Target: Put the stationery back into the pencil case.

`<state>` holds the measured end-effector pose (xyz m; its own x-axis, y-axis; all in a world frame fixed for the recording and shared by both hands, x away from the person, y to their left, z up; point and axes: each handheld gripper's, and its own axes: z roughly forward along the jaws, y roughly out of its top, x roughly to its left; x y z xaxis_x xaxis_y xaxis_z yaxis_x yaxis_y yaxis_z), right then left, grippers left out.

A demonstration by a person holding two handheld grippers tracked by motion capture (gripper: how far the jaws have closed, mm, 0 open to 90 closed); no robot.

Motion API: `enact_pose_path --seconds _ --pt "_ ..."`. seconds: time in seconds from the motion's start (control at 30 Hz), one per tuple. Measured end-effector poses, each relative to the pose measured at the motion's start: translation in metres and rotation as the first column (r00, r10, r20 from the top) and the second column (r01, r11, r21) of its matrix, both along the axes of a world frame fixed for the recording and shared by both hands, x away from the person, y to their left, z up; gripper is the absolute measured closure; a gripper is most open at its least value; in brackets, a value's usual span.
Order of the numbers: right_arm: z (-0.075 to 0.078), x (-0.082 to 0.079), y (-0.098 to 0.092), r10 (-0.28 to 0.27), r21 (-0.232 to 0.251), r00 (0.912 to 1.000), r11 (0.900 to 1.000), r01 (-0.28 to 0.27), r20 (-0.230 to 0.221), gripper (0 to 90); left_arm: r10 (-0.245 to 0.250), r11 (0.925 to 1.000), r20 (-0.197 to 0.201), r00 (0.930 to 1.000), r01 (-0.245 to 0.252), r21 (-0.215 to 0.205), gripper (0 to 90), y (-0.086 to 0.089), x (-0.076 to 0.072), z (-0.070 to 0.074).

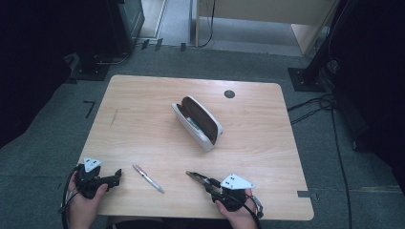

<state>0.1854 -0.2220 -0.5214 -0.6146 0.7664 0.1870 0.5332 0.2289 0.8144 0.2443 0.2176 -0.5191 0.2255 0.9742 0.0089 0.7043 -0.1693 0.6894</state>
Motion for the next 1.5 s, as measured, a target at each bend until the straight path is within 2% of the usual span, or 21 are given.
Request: enact_pose_path --seconds 0.13,0.3,0.4,0.77,0.87,1.27,1.37,1.5 --pt "0.000 0.000 0.001 0.006 -0.009 1.0000 1.000 -0.006 0.005 67.5 0.000 1.0000 0.000 1.0000 0.000 0.000 1.2 0.000 0.000 0.000" --pt "0.000 -0.001 0.002 0.009 -0.020 0.9999 1.000 -0.009 0.013 73.5 0.000 1.0000 0.000 1.0000 0.000 0.000 1.2 0.000 0.000 0.000" --pt "0.001 -0.002 0.002 0.008 -0.022 0.9999 1.000 -0.008 0.014 74.0 0.000 1.0000 0.000 1.0000 0.000 0.000 1.2 0.000 0.000 0.000" --pt "0.015 -0.004 -0.009 -0.068 0.021 0.9965 0.998 0.067 0.048 74.3 0.000 1.0000 0.000 1.0000 0.000 0.000 1.2 0.000 0.000 0.000" --pt "0.022 -0.003 -0.017 -0.100 0.030 0.9935 0.995 0.098 0.055 74.3 0.000 1.0000 0.000 1.0000 0.000 0.000 1.2 0.000 0.000 0.000" --pt "0.037 0.002 -0.037 -0.170 0.042 0.9825 0.985 0.167 0.076 74.3 0.000 1.0000 0.000 1.0000 0.000 0.000 1.2 0.000 0.000 0.000" --pt "0.048 0.005 -0.043 -0.205 0.053 0.9751 0.978 0.201 0.085 74.3 0.000 1.0000 0.000 1.0000 0.000 0.000 1.2 0.000 0.000 0.000" --pt "0.057 0.009 -0.046 -0.221 0.055 0.9707 0.975 0.217 0.094 74.3 0.000 1.0000 -0.001 1.0000 0.000 0.000 1.2 0.000 0.000 0.000"
